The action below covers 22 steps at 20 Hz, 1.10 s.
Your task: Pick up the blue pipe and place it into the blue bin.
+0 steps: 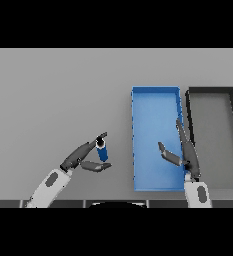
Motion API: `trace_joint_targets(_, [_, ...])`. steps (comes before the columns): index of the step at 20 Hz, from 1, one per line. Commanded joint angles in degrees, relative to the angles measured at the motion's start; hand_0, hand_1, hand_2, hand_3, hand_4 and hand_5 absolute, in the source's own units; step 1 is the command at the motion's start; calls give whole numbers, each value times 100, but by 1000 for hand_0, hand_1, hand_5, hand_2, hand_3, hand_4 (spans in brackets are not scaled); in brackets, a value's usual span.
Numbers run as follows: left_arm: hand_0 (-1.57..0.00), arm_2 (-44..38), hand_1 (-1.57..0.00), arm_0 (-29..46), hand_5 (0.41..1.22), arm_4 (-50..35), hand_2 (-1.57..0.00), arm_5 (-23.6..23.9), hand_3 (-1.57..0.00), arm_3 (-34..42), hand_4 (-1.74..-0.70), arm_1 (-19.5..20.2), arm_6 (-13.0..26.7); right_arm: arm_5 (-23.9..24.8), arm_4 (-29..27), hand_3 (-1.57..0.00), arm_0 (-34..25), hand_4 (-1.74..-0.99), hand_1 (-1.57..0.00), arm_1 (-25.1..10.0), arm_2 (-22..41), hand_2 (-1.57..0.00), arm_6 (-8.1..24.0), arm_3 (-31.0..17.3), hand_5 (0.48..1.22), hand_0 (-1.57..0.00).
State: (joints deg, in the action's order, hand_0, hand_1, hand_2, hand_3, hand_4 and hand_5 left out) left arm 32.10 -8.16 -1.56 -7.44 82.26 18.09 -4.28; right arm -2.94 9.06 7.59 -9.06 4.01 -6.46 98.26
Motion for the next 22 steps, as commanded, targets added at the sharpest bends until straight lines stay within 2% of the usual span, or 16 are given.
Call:
trace_joint_targets(1, [1, 4, 1, -80, 435, 118, 1, 75, 1, -140, -1076, -21, 64, -5, -29, 1, 2, -1220, 1, -12, -25, 1, -5, 5, 639, 1])
trace_joint_targets(3, [1, 63, 1, -170, 418, 222, 1, 127, 1, -269, -1051, -135, 101, -8, -2, 1, 22, -1221, 1, -9, 0, 1, 9, 11, 645, 1])
trace_joint_targets(4, [1, 70, 1, -138, 420, 155, 1, 92, 1, -263, -1062, -206, -9, 20, 63, 1, 86, -1214, 1, 29, 48, 1, -39, 34, 645, 1])
trace_joint_targets(5, [1, 41, 1, -238, 428, 94, 1, 63, 1, -395, -1078, -317, -6, 34, 58, 1, 36, -1207, 1, -30, 3, 1, 39, 104, 646, 1])
trace_joint_targets(7, [1, 54, 1, -242, 463, 44, 1, 24, 1, -462, -1107, -422, -163, 12, 34, 1, 77, -1207, 1, -78, -35, 1, -50, 72, 650, 1])
trace_joint_targets(9, [1, -16, -41, -216, 550, -128, -151, -4, -121, -564, -1186, -595, -344, 19, 32, 1, 50, -1213, 1, -83, -40, 1, -70, 90, 655, 1])
trace_joint_targets(10, [-10, -17, -156, -160, 613, -208, -308, 16, -276, -524, -1243, -700, -358, 6, 1, 1, 22, -1217, 1, -59, -47, 1, -23, 23, 655, 1])
trace_joint_targets(11, [-125, -90, -319, -160, 735, -316, -485, -19, -535, -587, -1281, -723, -385, 8, 17, 1, 52, -1220, 1, -59, -36, 1, -19, 37, 656, 1])
trace_joint_targets(12, [-359, -106, -547, -164, 832, -348, -689, 24, -742, -628, -1369, -825, -410, -8, 7, 1, 47, -1220, 1, -62, -29, 1, -8, 56, 656, 1])
trace_joint_targets(14, [-796, -107, -915, -150, 972, -366, -1006, 45, -1030, -645, -1497, -846, -300, -24, -24, 1, -21, -1224, 1, -44, -20, 1, 18, 66, 658, 1])
trace_joint_targets(16, [-1075, -17, -1151, -111, 1062, -367, -1210, 88, -1194, -458, -1580, -846, -323, -9, -19, 1, -29, -1233, 1, 0, -13, 1, 43, -12, 660, 1])
trace_joint_targets(17, [-1174, 51, -1235, -93, 1094, -269, -1282, 188, -1270, -454, -1553, -871, -420, -33, -38, 1, 23, -1228, 1, -23, -20, 1, 29, 31, 656, 1])
trace_joint_targets(19, [-1317, 133, -1356, -130, 1139, -104, -1386, 274, -1378, -442, -1513, -905, -425, -31, -35, 1, -25, -1222, 1, 17, -11, 1, 83, -77, 646, 1])
trace_joint_targets(20, [-1368, 125, -1399, -78, 1156, -66, -1423, 305, -1417, -381, -1501, -922, -596, -39, -80, 1, -135, -1221, 1, -19, -68, 1, 155, -128, 638, 1])
trace_joint_targets(22, [-1441, 71, -1461, -112, 1179, -69, -1476, 348, -1472, -268, -1484, -1017, -676, -71, -111, 1, -31, -1217, 1, -28, -55, 1, 38, -18, 631, 1])
